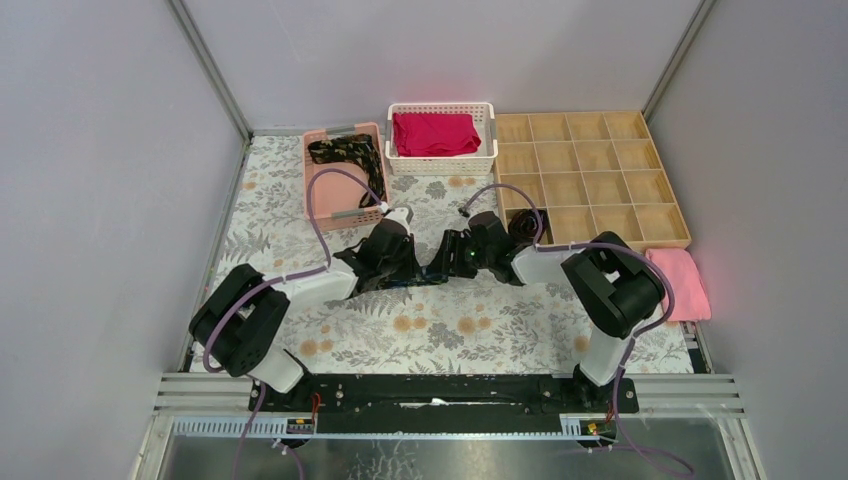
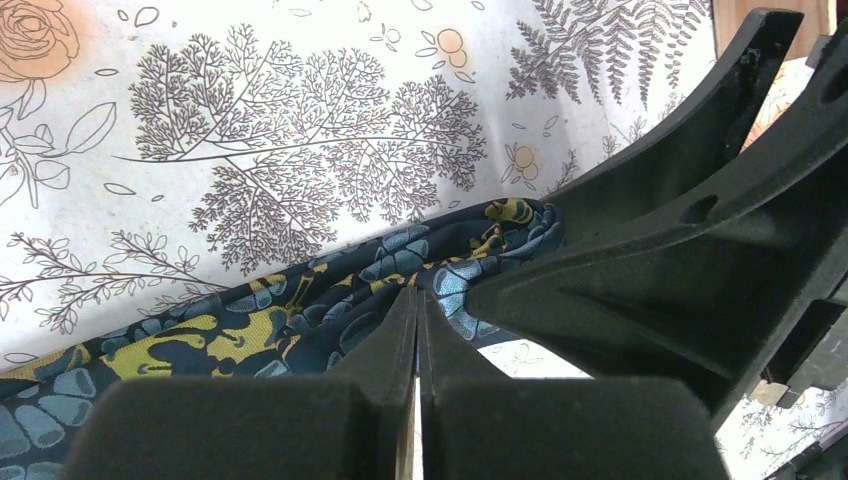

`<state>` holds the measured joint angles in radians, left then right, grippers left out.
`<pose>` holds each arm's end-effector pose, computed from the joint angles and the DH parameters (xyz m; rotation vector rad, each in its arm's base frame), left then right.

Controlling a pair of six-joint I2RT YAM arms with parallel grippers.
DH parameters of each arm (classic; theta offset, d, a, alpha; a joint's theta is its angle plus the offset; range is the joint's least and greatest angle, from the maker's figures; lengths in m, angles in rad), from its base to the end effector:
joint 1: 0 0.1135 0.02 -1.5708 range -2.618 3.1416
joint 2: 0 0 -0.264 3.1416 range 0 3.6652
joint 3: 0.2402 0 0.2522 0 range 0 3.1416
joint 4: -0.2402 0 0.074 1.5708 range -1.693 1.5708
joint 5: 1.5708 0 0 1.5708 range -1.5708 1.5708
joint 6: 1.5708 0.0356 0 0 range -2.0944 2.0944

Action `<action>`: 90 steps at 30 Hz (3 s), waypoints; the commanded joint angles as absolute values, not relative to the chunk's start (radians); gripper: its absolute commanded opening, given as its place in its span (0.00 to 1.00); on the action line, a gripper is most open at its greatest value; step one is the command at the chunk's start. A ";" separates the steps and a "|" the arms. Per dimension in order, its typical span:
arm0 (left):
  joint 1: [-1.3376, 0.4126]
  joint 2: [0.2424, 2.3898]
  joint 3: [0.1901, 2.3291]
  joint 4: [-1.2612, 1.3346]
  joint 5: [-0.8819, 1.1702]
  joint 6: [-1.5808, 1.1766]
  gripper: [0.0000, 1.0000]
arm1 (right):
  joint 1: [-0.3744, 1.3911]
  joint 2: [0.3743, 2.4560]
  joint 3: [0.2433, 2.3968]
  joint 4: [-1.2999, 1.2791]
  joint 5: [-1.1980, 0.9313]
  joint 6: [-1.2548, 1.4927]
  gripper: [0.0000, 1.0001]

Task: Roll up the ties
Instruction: Roll the tie at the center of the board.

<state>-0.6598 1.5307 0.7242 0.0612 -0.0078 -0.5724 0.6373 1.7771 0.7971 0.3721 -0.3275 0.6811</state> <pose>0.2394 -0.1854 0.1677 0.1006 2.3944 -0.5988 0.2735 0.2167 0.1404 -0.1516 2.3573 1.0605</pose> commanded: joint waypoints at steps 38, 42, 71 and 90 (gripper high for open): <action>-0.621 1.457 0.715 0.062 0.130 -0.606 0.01 | 0.640 1.709 0.990 -0.288 -0.079 0.409 0.00; -0.623 1.438 0.713 0.043 0.122 -0.603 0.01 | 0.639 1.657 0.995 -0.361 -0.014 0.382 0.00; -0.716 1.516 0.734 0.092 0.141 -0.612 0.01 | 0.650 1.657 1.264 -0.728 0.327 0.261 0.00; -0.715 1.130 0.759 -0.153 -0.029 -0.615 0.00 | 0.816 1.954 1.588 -0.946 0.577 0.325 0.00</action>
<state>-0.7120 1.2465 0.7406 -0.0540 0.0933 -0.6117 0.7845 1.9095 1.4837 -0.8707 0.5152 0.2966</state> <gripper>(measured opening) 0.012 0.059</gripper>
